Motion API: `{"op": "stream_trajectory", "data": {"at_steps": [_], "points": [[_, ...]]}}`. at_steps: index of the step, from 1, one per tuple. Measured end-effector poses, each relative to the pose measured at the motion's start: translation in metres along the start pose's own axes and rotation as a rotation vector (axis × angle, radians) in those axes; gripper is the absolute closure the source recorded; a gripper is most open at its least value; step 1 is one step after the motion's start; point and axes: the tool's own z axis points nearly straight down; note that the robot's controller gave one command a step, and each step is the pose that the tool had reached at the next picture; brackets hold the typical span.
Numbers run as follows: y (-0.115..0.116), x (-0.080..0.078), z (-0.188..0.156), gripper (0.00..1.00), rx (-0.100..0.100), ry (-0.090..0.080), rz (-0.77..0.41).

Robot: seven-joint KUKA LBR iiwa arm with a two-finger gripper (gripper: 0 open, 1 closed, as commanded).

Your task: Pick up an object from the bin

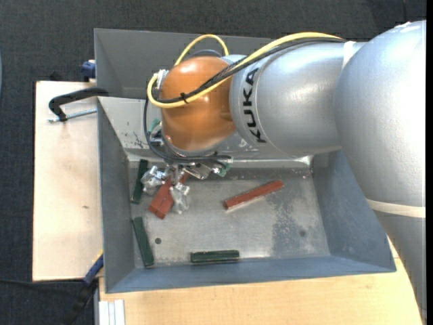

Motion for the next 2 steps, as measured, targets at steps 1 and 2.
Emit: {"op": "stream_trajectory", "data": {"at_steps": [1, 2], "points": [[-0.0006, -0.0012, -0.0109, 1.0, 0.004, -0.004, 0.0], [0.0003, -0.0006, -0.0208, 1.0, 0.0, 0.0, 0.001]]}}
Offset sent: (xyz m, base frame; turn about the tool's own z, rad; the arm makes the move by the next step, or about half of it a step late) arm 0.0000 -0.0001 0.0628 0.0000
